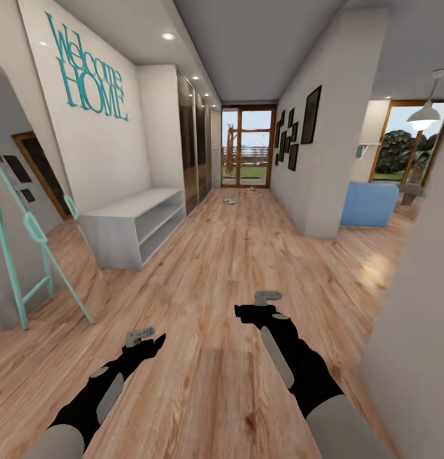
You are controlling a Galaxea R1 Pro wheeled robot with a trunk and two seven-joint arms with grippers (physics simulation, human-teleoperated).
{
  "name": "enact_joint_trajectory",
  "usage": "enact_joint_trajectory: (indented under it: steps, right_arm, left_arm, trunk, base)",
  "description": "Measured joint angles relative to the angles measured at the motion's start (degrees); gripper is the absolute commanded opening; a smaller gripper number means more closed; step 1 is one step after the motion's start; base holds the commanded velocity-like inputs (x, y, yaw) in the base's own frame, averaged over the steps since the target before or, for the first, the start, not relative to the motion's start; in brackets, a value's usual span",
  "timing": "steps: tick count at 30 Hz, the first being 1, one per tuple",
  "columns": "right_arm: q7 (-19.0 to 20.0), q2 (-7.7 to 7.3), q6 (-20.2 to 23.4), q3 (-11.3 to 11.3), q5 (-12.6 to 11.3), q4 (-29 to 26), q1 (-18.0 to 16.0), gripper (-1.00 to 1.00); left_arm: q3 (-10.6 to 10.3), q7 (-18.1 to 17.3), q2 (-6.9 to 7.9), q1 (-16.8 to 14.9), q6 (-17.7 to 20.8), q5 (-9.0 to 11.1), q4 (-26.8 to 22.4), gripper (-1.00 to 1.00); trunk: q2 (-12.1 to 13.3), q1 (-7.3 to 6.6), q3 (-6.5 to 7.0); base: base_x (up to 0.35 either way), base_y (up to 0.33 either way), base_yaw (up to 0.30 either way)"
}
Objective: Pick up the two gym shoes and the two sandals from the corridor floor and place them onto the hallstand (shoe rack) in the corridor, making sure they are on the rack and not on the floor. Arrange them so the two gym shoes are next to each other and the two sandals are next to each other.
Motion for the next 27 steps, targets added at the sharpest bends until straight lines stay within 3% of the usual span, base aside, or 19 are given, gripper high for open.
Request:
enact_joint_trajectory:
  steps: [15, 27]
  right_arm:
    - [0.0, 0.0, 0.0, 0.0, -0.08, -0.01, -0.01, 1.0]
    - [0.0, 0.0, 0.0, 0.0, -0.08, 0.0, -0.02, 1.0]
  left_arm:
    - [0.0, 0.0, 0.0, 0.0, 0.0, 0.0, 0.0, 1.0]
    - [0.0, 0.0, 0.0, 0.0, 0.0, 0.0, 0.0, 1.0]
  trunk:
    - [0.0, 0.0, 0.0]
    - [0.0, 0.0, 0.0]
  base:
    - [0.347, 0.0, -0.004]
    - [0.347, 0.0, -0.148]
